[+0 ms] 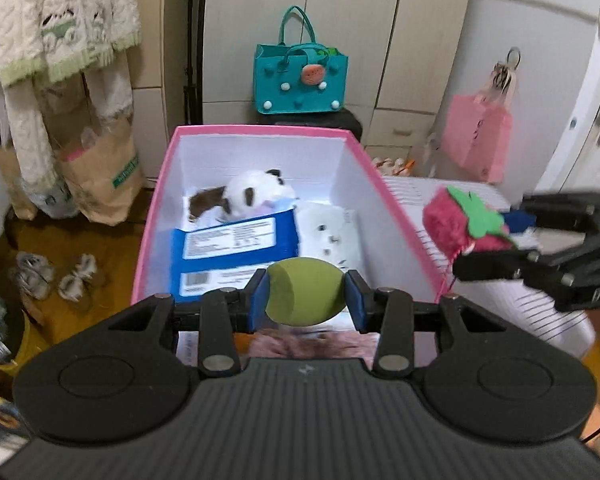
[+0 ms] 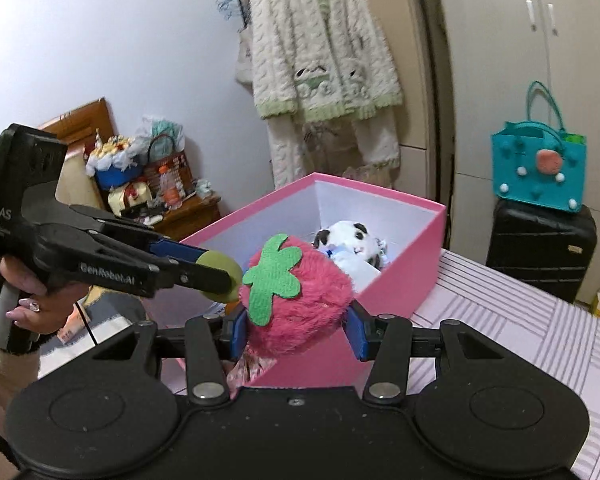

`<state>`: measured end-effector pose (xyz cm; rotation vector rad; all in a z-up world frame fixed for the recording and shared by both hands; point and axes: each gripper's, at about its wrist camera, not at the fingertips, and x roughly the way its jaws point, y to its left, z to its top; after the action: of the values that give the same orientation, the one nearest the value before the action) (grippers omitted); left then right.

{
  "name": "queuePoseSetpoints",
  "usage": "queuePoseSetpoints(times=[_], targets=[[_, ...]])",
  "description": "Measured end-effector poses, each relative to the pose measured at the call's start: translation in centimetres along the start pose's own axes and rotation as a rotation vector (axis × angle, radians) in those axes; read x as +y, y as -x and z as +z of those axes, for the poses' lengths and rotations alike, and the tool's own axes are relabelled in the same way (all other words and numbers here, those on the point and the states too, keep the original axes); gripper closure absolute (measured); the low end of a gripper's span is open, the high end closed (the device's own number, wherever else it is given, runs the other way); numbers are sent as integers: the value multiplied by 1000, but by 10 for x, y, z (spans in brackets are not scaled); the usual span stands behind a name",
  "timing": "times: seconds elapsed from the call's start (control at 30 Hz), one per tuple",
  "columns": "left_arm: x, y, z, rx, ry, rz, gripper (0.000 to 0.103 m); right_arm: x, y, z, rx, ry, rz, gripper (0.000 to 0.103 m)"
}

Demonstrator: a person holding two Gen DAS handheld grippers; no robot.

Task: Organize soft objects
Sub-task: 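Carry the sponge with the left tool and strawberry with the right tool over the box, then open the left tool to drop the sponge while the right tool drops the strawberry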

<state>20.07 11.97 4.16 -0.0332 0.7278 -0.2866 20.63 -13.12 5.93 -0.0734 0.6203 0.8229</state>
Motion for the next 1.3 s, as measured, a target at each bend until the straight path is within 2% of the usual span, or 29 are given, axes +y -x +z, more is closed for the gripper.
queuePoseSetpoints(times=[0.17, 0.3, 0.47, 0.63, 0.8, 0.87, 0.93, 1.03, 1.17, 1.3], targets=[[6, -5, 1, -3, -60, 95, 62, 7, -22, 14, 40, 69, -34, 49], [12, -7, 2, 9, -71, 83, 61, 12, -36, 18, 74, 101, -19, 49], [13, -8, 0, 5, -109, 114, 60, 25, -46, 21, 99, 137, 11, 49], [20, -8, 1, 16, -81, 75, 60, 30, -52, 22, 130, 146, 32, 49], [23, -1, 0, -5, -76, 88, 58, 32, -60, 22, 167, 147, 45, 49], [25, 2, 1, -3, -60, 85, 55, 32, -62, 22, 182, 141, 58, 49], [24, 5, 2, -8, -66, 83, 43, 31, -64, 23, 196, 128, 75, 49], [21, 10, 1, -28, -79, 88, 43, 29, -70, 23, 216, 97, 105, 48], [22, 16, 2, -37, -43, 92, 42, 28, -75, 20, 226, 81, 110, 48], [21, 23, 6, -58, -12, 103, 39, 21, -77, 20, 227, 44, 98, 38]])
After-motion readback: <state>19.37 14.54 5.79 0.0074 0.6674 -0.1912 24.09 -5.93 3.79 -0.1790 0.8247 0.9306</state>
